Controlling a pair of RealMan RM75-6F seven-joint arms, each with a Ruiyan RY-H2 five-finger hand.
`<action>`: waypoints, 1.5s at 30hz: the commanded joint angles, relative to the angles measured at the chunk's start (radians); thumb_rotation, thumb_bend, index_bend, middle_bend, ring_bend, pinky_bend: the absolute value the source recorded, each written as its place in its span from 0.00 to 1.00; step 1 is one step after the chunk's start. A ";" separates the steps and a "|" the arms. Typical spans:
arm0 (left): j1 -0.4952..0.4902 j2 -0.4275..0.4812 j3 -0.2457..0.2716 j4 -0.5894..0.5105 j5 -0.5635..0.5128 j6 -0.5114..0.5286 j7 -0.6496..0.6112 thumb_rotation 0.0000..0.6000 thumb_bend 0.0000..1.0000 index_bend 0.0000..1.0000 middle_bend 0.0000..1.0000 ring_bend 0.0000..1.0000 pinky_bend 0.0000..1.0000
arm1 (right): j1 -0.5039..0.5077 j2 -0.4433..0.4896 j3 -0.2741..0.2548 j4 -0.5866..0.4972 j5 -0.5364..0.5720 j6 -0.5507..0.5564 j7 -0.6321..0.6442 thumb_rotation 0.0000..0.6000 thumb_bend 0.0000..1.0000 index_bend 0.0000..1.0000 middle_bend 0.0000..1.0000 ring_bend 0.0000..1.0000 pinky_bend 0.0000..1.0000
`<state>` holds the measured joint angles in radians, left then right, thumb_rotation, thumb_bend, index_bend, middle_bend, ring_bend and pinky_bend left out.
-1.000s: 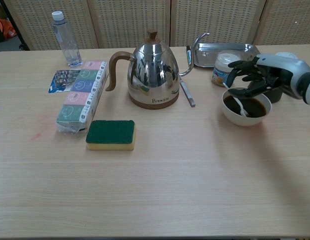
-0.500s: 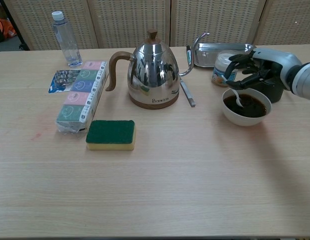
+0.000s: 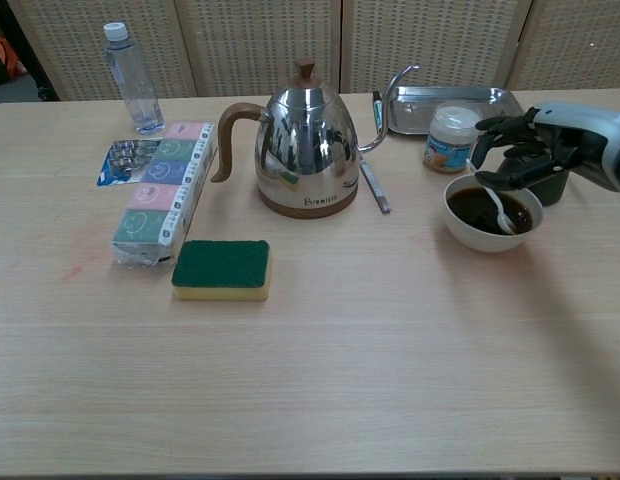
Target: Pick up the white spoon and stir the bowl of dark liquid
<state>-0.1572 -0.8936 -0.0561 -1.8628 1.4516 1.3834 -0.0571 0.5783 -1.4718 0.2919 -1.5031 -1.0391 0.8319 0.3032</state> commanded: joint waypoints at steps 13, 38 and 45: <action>0.002 0.007 -0.004 0.006 -0.005 0.003 -0.022 0.82 0.00 0.00 0.00 0.00 0.00 | 0.079 -0.107 0.044 0.159 0.050 -0.048 0.001 1.00 0.52 0.58 0.00 0.00 0.00; -0.001 -0.006 0.005 -0.005 0.004 -0.003 0.018 0.82 0.00 0.00 0.00 0.00 0.00 | 0.021 0.006 -0.003 -0.003 0.009 -0.016 -0.027 1.00 0.52 0.58 0.00 0.00 0.00; -0.002 -0.003 0.001 -0.001 -0.004 -0.003 0.007 0.82 0.00 0.00 0.00 0.00 0.00 | 0.063 -0.057 0.012 0.037 0.045 -0.035 -0.046 1.00 0.52 0.58 0.00 0.00 0.00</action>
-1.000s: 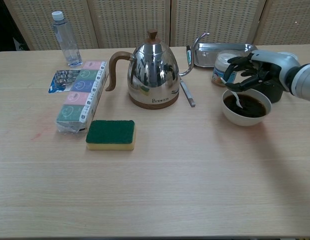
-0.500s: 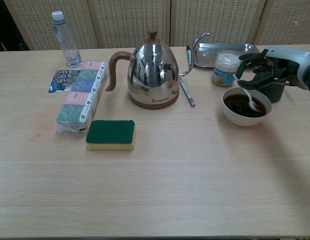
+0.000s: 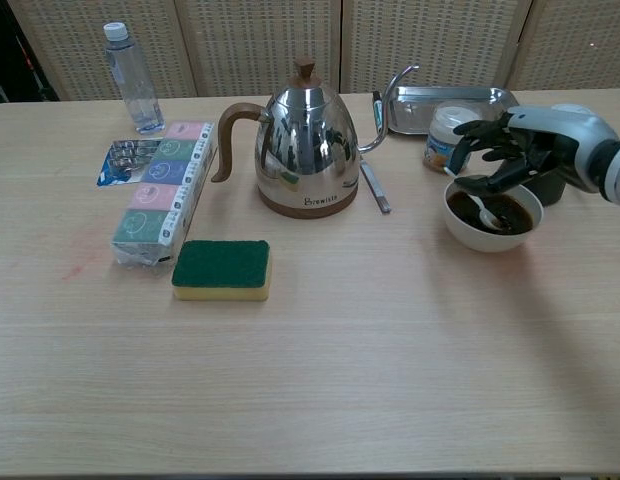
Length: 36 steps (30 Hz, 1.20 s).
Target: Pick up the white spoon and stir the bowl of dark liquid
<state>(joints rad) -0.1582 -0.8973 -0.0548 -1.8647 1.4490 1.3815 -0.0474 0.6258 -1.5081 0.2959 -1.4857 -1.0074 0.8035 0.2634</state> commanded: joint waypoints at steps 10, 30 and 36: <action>-0.002 0.004 -0.001 0.002 -0.002 -0.004 -0.009 0.82 0.00 0.00 0.00 0.00 0.00 | 0.019 -0.043 0.034 0.103 0.030 0.012 0.014 1.00 0.52 0.58 0.00 0.00 0.00; -0.001 -0.004 0.005 -0.006 0.006 -0.002 0.016 0.82 0.00 0.00 0.00 0.00 0.00 | -0.040 0.042 -0.022 -0.035 -0.029 0.027 0.012 1.00 0.52 0.58 0.00 0.00 0.00; 0.001 0.002 0.003 -0.001 0.005 0.001 -0.005 0.82 0.00 0.00 0.00 0.00 0.00 | 0.002 -0.035 0.008 0.052 0.004 0.012 0.016 1.00 0.52 0.58 0.00 0.00 0.00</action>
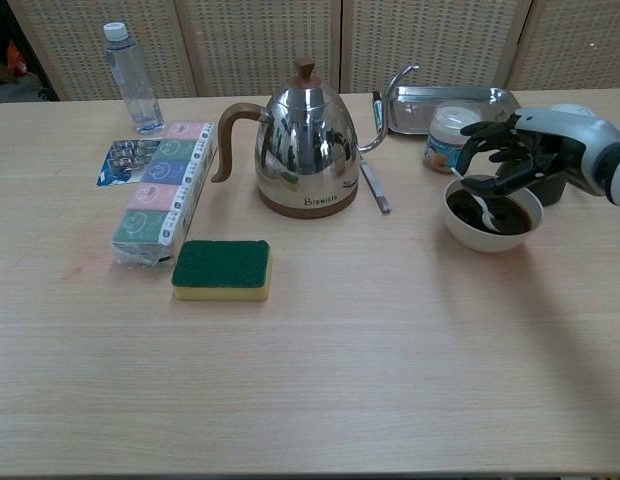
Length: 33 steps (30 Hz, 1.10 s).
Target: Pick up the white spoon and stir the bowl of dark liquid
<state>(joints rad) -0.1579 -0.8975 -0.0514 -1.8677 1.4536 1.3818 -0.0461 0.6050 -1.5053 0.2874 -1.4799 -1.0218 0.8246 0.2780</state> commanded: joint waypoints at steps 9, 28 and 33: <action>0.003 0.011 -0.002 0.009 0.004 0.004 -0.034 0.82 0.00 0.00 0.00 0.00 0.00 | 0.039 -0.053 0.040 0.129 0.054 -0.009 -0.016 1.00 0.52 0.58 0.00 0.00 0.00; -0.003 -0.006 0.007 -0.002 0.007 -0.009 0.019 0.82 0.00 0.00 0.00 0.00 0.00 | -0.061 0.082 -0.022 -0.042 -0.075 0.039 0.031 1.00 0.39 0.50 0.00 0.00 0.00; -0.001 -0.003 0.006 -0.003 0.006 -0.006 0.013 0.82 0.00 0.00 0.00 0.00 0.00 | -0.059 0.077 -0.018 -0.044 -0.105 0.066 0.031 1.00 0.00 0.18 0.00 0.00 0.00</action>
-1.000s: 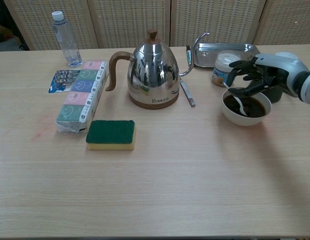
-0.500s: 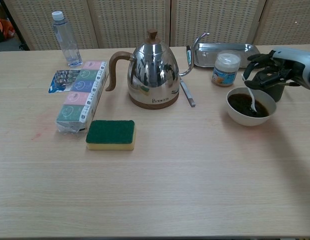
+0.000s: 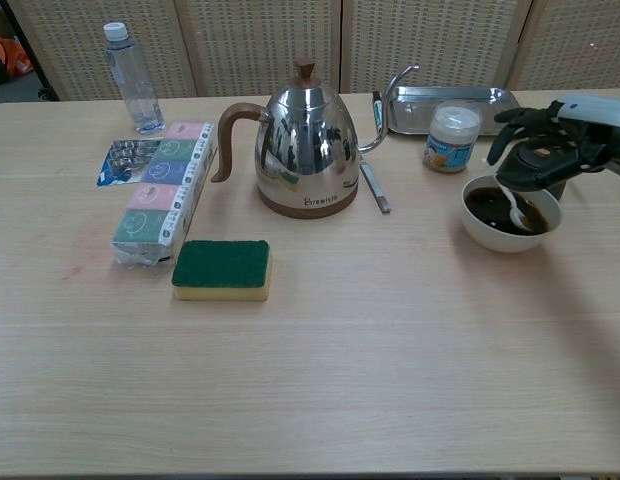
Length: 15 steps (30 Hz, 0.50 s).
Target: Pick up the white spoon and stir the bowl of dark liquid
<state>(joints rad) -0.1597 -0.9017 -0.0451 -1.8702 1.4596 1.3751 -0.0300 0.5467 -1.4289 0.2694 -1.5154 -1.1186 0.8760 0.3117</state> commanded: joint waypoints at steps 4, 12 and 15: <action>0.001 0.004 0.000 0.002 0.002 0.002 -0.010 0.82 0.00 0.00 0.00 0.00 0.00 | -0.004 0.010 0.003 -0.026 -0.005 0.034 -0.023 1.00 0.00 0.09 0.00 0.00 0.00; 0.007 0.007 0.004 0.008 0.013 0.012 -0.025 0.82 0.00 0.00 0.00 0.00 0.00 | -0.036 0.078 -0.018 -0.094 -0.056 0.103 -0.076 1.00 0.00 0.08 0.00 0.00 0.00; 0.018 0.006 0.009 0.011 0.016 0.023 -0.025 0.82 0.00 0.00 0.00 0.00 0.00 | -0.088 0.129 -0.080 -0.078 -0.174 0.216 -0.181 1.00 0.00 0.08 0.00 0.00 0.00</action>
<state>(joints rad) -0.1450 -0.8953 -0.0377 -1.8606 1.4744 1.3956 -0.0551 0.4994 -1.3397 0.2364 -1.6023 -1.2088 1.0082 0.2089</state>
